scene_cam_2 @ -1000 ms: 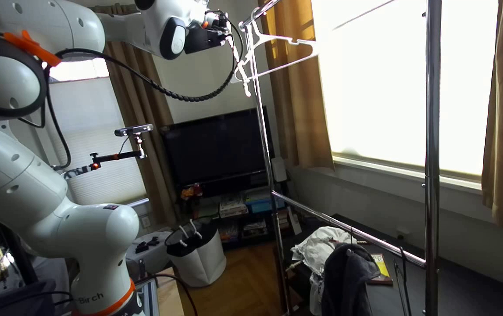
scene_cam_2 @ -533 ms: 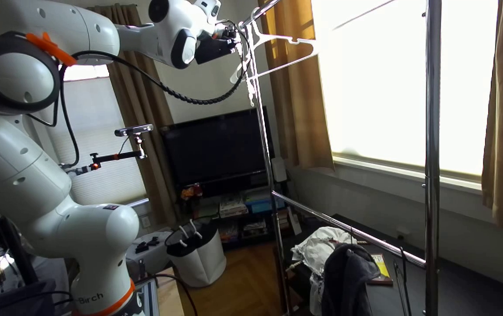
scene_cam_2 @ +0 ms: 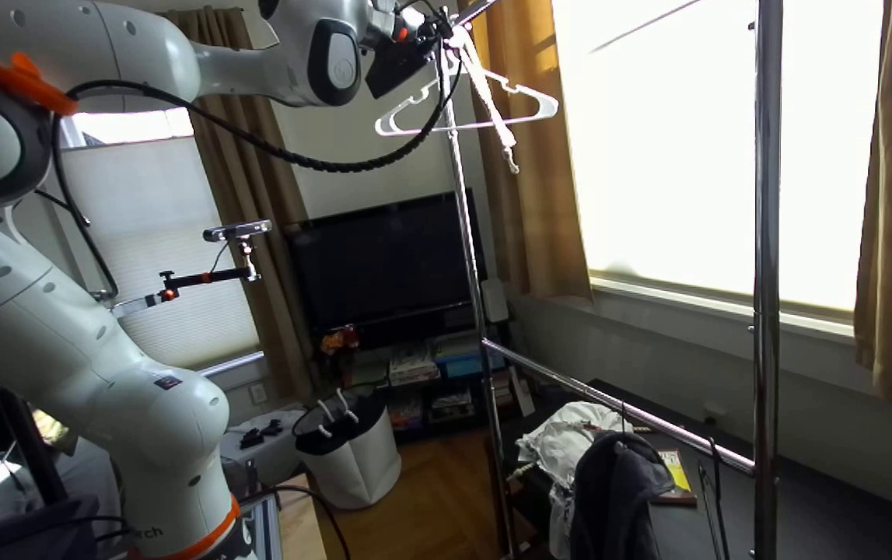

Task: Hang the rope on the coat hanger

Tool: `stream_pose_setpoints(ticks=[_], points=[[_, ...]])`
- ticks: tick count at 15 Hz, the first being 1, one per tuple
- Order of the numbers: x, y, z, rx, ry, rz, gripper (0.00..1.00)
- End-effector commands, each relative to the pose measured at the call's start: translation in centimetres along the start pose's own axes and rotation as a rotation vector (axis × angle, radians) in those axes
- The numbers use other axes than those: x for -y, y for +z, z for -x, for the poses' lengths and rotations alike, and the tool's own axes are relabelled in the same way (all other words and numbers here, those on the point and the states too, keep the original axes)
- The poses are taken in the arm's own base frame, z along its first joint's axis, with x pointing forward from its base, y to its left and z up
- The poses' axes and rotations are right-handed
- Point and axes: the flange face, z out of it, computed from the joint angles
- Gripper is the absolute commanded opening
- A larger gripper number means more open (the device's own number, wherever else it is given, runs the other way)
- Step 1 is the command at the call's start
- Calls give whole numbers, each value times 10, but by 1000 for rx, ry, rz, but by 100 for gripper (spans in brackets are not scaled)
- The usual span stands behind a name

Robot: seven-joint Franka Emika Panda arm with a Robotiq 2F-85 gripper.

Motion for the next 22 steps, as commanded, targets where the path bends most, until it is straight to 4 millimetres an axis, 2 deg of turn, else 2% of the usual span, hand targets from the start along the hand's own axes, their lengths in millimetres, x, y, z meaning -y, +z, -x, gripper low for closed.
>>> stream_pose_setpoints(ticks=[1,4,8,14,18,22], points=[[4,1,-3,-44,71,-23,3],[-6,-6,-7,-152,216,-27,3],[-24,-10,-2,-259,399,6,3],[-26,1,12,-214,615,-121,3],[-24,6,19,-158,627,-226,3],[-34,-6,21,-116,553,-271,3]])
